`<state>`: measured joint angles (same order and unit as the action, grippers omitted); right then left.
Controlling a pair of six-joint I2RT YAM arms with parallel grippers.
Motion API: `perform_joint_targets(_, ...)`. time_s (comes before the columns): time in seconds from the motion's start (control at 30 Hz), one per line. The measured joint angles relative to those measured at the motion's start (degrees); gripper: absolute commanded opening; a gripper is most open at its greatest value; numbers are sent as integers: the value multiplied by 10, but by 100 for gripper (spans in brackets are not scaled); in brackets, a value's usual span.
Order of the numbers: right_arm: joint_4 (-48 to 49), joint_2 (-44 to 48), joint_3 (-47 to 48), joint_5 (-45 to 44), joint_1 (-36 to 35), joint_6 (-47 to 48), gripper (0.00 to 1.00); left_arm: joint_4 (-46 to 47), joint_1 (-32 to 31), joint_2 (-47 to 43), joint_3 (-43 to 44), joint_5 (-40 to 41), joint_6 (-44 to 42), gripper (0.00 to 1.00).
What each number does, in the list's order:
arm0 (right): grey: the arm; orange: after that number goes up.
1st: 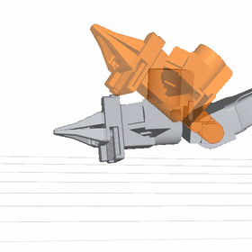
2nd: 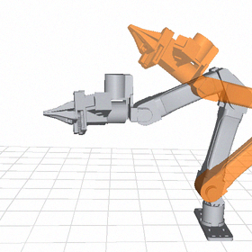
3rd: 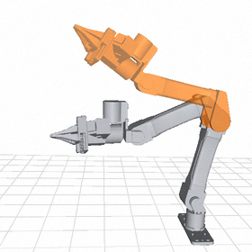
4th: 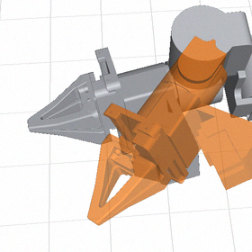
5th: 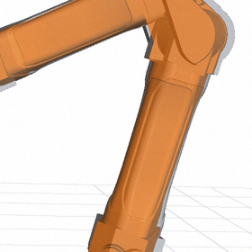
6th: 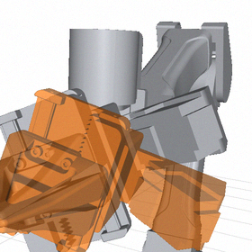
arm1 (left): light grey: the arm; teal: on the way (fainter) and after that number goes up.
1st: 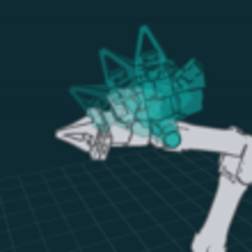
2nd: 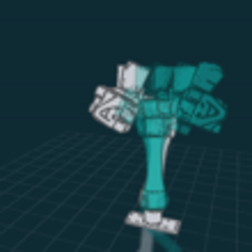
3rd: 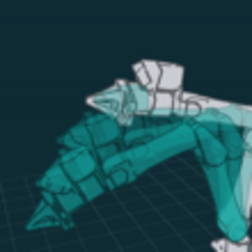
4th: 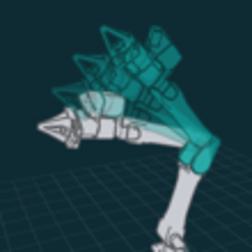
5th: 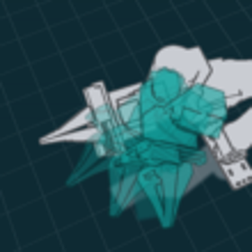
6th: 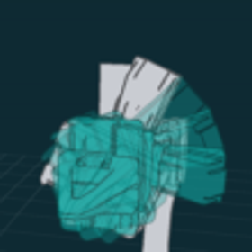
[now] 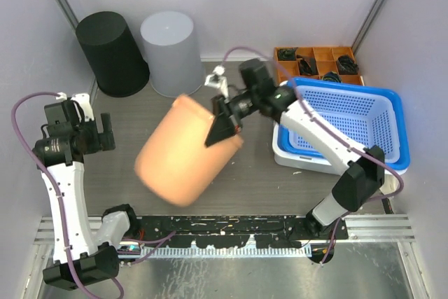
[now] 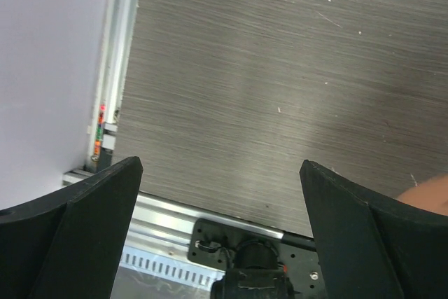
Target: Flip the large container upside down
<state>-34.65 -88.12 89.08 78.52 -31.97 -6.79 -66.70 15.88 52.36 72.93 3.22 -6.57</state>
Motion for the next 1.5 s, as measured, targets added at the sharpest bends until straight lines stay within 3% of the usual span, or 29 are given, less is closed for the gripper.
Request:
perform_joint_targets(0.1,157,-14,-63,2,-84,-114,1,2,8,3,-16,-14,16,99)
perform_joint_targets(0.17,389,-15,-148,-4,-97,-297,1,4,19,4,-16,-16,17,99)
perform_joint_targets(0.3,858,-116,-235,-78,-43,-690,1,1,28,9,0,-11,14,99)
perform_joint_targets(0.4,1048,-241,-231,-165,1,-862,1,0,29,17,30,-7,11,99)
perform_joint_targets(0.53,1142,-327,-231,-227,15,-986,1,-1,30,17,60,0,9,99)
perform_joint_targets(0.67,1207,-362,-217,-276,-8,-1053,1,-6,30,15,62,6,4,99)
perform_joint_targets(1.0,1213,-475,-113,-353,-46,-1113,4,-8,30,14,51,26,-19,99)
perform_joint_targets(1.23,1214,-494,-108,-367,-12,-1112,27,1,30,12,22,30,-21,99)
perform_joint_targets(1.4,1213,-499,-109,-351,2,-1088,49,5,30,14,12,29,-19,99)
perform_joint_targets(1.47,1211,-506,-114,-338,10,-1061,59,6,30,15,11,28,-19,99)
perform_joint_targets(1.5,1207,-509,-120,-331,13,-1040,74,7,30,15,11,27,-19,99)
